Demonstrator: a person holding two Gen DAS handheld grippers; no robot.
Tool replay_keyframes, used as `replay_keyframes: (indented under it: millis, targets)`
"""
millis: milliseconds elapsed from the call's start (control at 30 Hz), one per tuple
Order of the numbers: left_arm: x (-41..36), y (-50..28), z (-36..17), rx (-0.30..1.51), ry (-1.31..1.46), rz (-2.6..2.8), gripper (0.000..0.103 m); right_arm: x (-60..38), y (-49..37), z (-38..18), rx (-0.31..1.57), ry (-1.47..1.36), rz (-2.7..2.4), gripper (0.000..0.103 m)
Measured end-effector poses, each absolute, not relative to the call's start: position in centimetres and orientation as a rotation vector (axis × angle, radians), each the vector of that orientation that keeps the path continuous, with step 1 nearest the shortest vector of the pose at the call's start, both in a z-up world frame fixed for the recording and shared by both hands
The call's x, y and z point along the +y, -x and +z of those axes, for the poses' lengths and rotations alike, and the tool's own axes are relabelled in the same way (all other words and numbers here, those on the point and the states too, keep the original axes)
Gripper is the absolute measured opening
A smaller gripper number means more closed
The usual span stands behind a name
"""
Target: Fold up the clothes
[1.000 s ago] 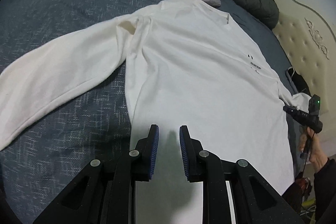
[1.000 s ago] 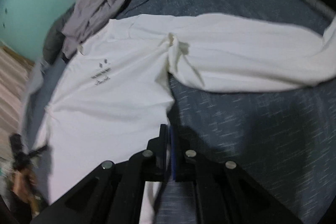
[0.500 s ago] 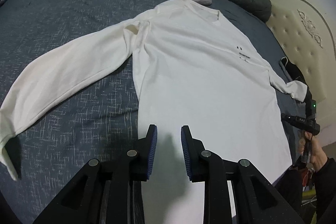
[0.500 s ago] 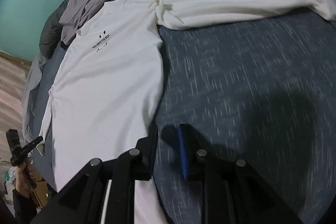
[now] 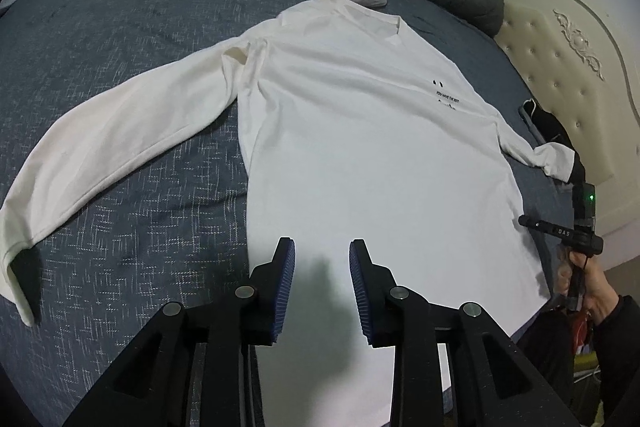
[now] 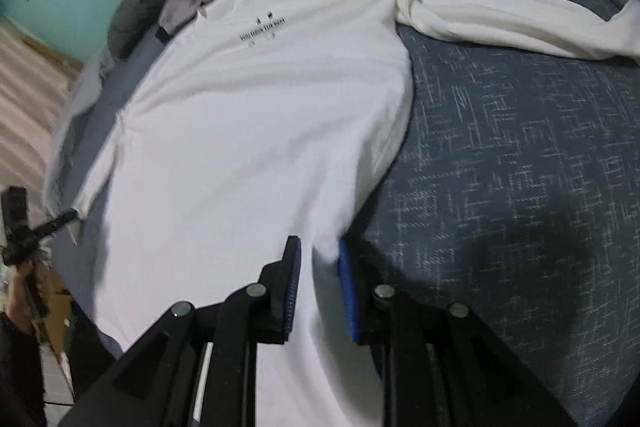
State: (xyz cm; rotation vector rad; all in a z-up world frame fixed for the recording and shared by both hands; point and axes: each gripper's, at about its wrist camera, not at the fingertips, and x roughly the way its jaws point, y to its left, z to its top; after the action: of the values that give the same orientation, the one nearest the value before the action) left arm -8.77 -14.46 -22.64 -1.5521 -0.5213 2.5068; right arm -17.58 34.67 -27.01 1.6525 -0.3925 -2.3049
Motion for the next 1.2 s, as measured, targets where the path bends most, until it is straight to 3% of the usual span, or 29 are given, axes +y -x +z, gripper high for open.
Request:
replay_keyframes:
  millis: [500,967,1200]
  targets:
    - [-15.5,6.4,-23.7,-0.517,1.677,2.377,0.034,39.1,11.9,-26.9,-0.597,-1.798,-2.164,0.019]
    - [-13.6,-0.1,-28.3,-0.488,1.911,2.208,0.038,40.4,5.6,-27.0,-0.611,-1.848,-2.1,0.019]
    - [-14.0,-1.8,-29.2,-0.497,1.955,2.207,0.045,40.2,4.2,-26.9,-0.621,-1.816,-2.093,0.019]
